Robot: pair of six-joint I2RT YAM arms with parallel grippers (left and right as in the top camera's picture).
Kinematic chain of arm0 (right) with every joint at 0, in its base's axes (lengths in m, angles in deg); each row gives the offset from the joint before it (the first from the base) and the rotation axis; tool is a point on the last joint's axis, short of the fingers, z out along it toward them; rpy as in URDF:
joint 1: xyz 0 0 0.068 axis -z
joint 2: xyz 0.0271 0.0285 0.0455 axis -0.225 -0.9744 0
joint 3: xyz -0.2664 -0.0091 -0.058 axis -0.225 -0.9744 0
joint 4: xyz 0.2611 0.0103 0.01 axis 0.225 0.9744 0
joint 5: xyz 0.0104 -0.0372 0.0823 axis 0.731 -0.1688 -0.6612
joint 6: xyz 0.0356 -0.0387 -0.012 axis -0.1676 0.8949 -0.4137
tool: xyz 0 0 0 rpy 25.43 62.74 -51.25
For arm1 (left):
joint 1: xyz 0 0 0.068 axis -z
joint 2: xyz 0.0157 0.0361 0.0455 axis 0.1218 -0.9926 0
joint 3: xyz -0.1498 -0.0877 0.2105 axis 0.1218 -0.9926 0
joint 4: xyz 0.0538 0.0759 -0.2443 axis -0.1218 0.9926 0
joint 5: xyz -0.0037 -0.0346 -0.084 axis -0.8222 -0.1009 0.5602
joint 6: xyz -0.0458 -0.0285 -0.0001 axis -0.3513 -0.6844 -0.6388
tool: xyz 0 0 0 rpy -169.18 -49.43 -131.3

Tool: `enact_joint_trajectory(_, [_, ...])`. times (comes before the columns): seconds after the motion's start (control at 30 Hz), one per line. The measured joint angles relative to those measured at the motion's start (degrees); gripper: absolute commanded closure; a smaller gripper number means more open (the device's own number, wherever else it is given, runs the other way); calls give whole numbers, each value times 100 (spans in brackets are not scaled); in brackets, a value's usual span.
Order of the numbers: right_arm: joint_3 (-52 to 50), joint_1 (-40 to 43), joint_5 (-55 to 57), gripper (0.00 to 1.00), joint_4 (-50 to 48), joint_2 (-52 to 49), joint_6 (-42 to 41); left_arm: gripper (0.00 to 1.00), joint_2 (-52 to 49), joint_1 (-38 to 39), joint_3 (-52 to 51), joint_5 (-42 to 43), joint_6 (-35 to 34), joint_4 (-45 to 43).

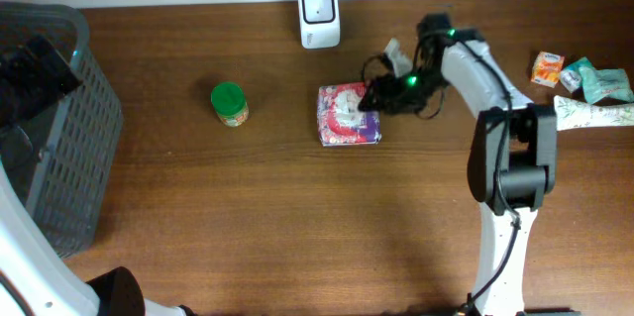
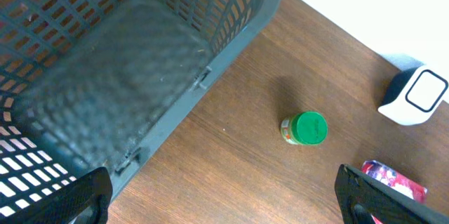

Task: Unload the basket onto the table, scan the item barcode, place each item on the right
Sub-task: 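Carry the pink-purple pack to the right edge and release it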

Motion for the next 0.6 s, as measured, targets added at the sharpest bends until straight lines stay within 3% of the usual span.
enact_joint_trajectory(0.03, [-317, -72, -157, 77, -446, -2, -111, 1, 0, 0, 0, 0, 0, 4])
enact_joint_trajectory(0.07, [-555, -175, -280, 96, -776, -4, -282, 1, 0, 0, 0, 0, 0, 4])
enact_joint_trajectory(0.17, [-570, -260, -511, 96, -994, -2, -726, 1, 0, 0, 0, -2, 0, -2])
enact_joint_trajectory(0.27, [739, -267, -1049, 96, -1384, -63, -1261, 1, 0, 0, 0, 0, 0, 2])
enact_joint_trajectory(0.3, [1506, -278, -1239, 96, -2535, -42, -2065, 1, 0, 0, 0, -2, 0, -11])
enact_joint_trajectory(0.37, [1661, -291, -931, 96, -4234, -13, -3318, 1, 0, 0, 0, 0, -2, 7])
enact_joint_trajectory(0.5, [1639, -664, 782, 96, -5403, -160, -4861, 1, 0, 0, 0, -2, 0, 4])
enact_joint_trajectory(0.6, [1661, -973, 1161, 96, -6290, -699, -5320, 1, 0, 0, 0, 0, 0, -7])
